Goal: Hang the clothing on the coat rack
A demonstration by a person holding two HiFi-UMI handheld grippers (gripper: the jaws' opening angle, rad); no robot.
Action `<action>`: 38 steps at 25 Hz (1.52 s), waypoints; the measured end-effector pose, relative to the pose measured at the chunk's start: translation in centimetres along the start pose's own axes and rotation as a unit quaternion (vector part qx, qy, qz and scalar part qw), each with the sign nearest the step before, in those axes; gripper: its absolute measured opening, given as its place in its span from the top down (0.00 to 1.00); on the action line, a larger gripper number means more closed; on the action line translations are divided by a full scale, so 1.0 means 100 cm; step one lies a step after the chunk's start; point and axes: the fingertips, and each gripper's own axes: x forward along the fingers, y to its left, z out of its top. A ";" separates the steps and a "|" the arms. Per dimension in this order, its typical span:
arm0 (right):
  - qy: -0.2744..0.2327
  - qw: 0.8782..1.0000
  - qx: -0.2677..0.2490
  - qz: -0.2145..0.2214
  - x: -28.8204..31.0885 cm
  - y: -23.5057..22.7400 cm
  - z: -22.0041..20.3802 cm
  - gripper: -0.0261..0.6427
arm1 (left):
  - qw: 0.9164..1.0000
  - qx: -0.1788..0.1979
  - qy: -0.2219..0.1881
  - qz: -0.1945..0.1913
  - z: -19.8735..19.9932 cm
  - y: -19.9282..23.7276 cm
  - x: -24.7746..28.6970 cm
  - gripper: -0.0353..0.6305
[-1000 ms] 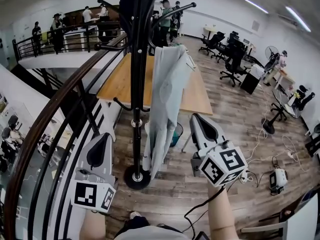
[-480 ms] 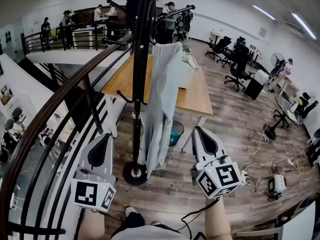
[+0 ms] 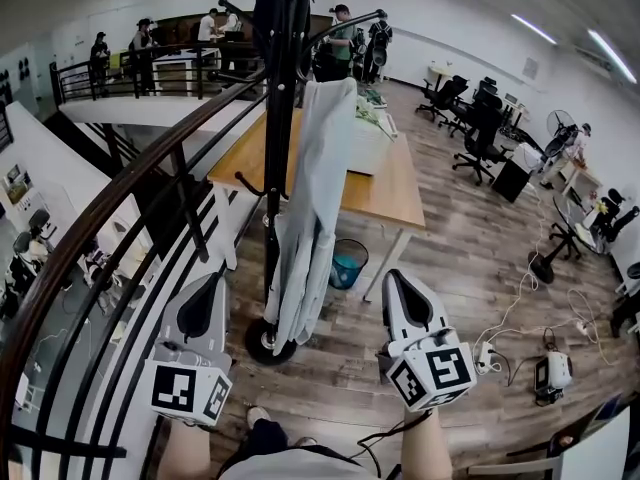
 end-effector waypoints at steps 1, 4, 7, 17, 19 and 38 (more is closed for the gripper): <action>0.001 1.000 0.002 -0.002 -0.004 -0.001 -0.002 0.96 | 1.000 -0.001 0.002 0.001 -0.002 -0.003 -0.002 0.93; 0.006 1.000 0.006 -0.005 -0.016 -0.004 -0.010 0.96 | 1.000 -0.004 0.008 0.003 -0.009 -0.012 -0.009 0.93; 0.015 1.000 0.002 -0.010 -0.024 -0.007 -0.017 0.96 | 1.000 -0.008 0.014 0.005 -0.015 -0.017 -0.014 0.93; 0.023 1.000 0.005 -0.014 -0.040 -0.011 -0.031 0.96 | 1.000 -0.010 0.022 0.007 -0.023 -0.033 -0.018 0.93; 0.025 1.000 0.008 -0.013 -0.042 -0.010 -0.034 0.96 | 1.000 -0.011 0.023 0.007 -0.024 -0.035 -0.018 0.93; 0.022 1.000 0.010 -0.019 -0.046 -0.011 -0.033 0.96 | 1.000 -0.010 0.015 0.015 -0.021 -0.036 -0.017 0.93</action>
